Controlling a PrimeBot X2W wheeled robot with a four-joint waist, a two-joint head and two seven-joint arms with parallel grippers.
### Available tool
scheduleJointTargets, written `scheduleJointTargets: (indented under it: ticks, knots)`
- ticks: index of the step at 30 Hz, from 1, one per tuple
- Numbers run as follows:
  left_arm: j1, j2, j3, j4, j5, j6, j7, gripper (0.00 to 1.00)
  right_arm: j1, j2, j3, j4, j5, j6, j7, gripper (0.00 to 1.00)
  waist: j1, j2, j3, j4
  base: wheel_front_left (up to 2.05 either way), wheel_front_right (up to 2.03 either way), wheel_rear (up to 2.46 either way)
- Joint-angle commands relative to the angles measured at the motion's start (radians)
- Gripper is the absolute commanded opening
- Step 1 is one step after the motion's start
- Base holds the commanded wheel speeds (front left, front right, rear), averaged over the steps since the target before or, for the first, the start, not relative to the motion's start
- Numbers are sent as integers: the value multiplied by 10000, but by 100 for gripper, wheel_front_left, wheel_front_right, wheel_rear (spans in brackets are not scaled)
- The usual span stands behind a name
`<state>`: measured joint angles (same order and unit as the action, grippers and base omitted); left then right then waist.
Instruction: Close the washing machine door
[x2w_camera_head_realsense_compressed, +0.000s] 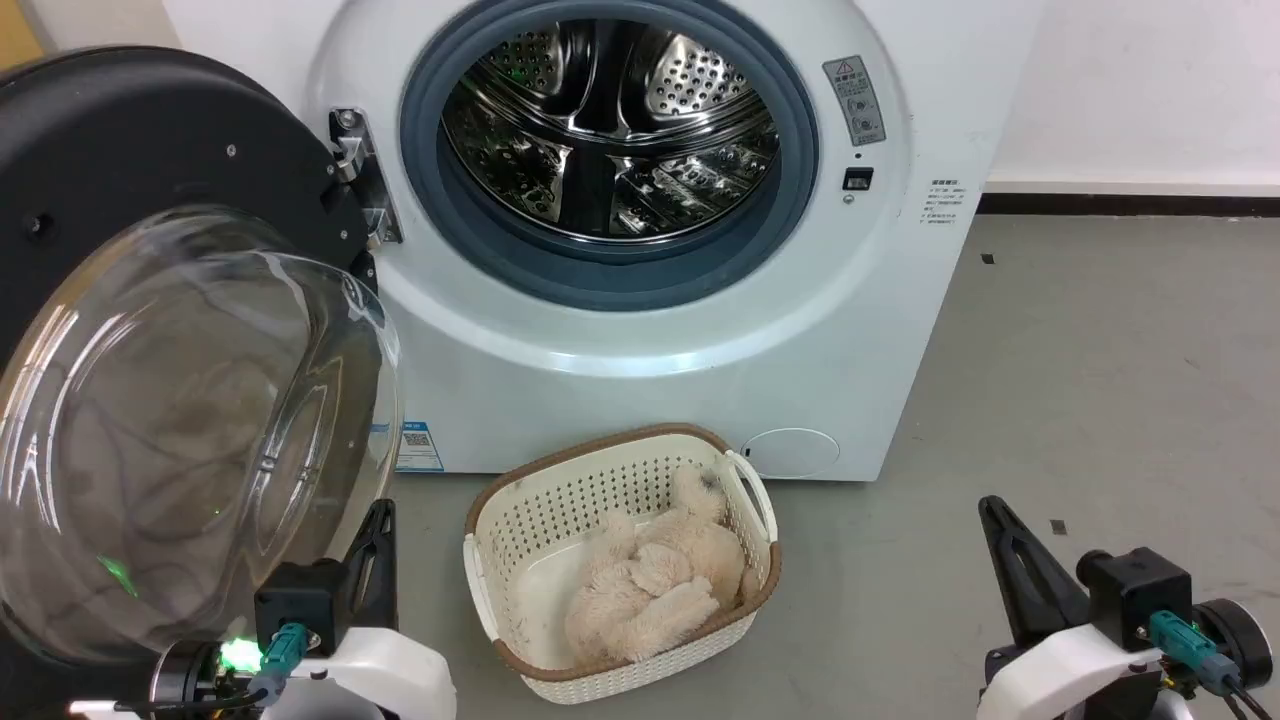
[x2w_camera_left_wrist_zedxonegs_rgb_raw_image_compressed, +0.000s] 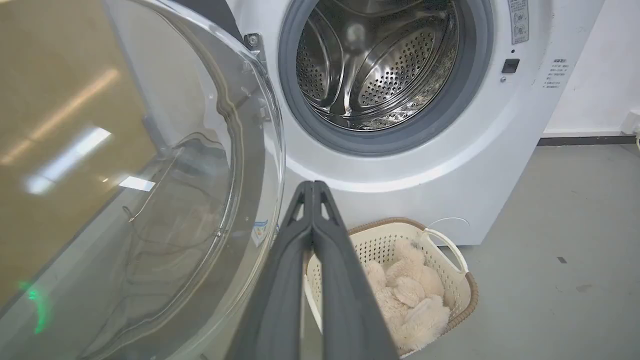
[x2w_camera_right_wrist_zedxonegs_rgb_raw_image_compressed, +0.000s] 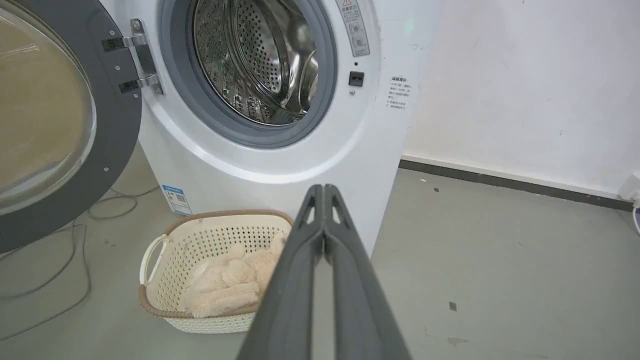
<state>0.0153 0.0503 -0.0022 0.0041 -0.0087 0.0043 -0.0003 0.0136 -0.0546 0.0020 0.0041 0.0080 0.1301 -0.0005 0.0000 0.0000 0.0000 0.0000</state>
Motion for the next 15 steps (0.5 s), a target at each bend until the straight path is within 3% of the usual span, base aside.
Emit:
scheduleJointTargets:
  ticks: [1,13,14,15]
  knots:
    - [-153,-1,22,-41,87,-43,3,0,-136,43,-20,-41,-80,6,5,0,0,0,0,0,0,0,0]
    - [-153,-1,22,-41,87,-43,3,0,-136,43,-20,-41,-80,6,5,0,0,0,0,0,0,0,0]
    - [0,0,0,2,-1,2,-3,100,0,0,1,2,3,0,-2,100,0,0,0,0,0,0,0]
    - [5,0,-8,6,-11,10,-5,100,5,-2,5,6,9,0,-4,100,0,0,0,0,0,0,0]
